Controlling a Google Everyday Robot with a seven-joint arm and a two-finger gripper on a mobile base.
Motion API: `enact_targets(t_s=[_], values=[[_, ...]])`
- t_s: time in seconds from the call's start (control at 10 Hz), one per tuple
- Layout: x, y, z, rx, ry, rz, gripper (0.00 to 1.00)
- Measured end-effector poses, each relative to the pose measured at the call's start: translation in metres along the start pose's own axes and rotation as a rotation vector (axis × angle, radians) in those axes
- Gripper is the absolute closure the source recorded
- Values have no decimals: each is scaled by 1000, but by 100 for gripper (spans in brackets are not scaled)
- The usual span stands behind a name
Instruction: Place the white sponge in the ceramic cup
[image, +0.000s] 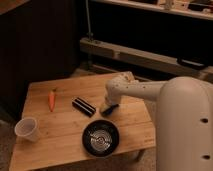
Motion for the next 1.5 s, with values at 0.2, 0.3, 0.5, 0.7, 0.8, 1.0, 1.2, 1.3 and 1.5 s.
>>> enact_targets(t_s=[0.2,0.3,0.5,0.7,0.8,1.0,1.2,1.3,1.5], values=[[-1,0,-1,2,1,-8,23],[-2,1,-1,6,3,-14,23],[-3,2,1,9,9,-27,23],[-4,5,7,2,15,-39,23],[-4,7,10,-5,19,-44,23],[-3,10,14,-7,21,-48,27],[-4,15,11,-2,9,-52,48],[-4,15,9,0,3,-51,56],[-4,14,1,12,-14,-51,79]])
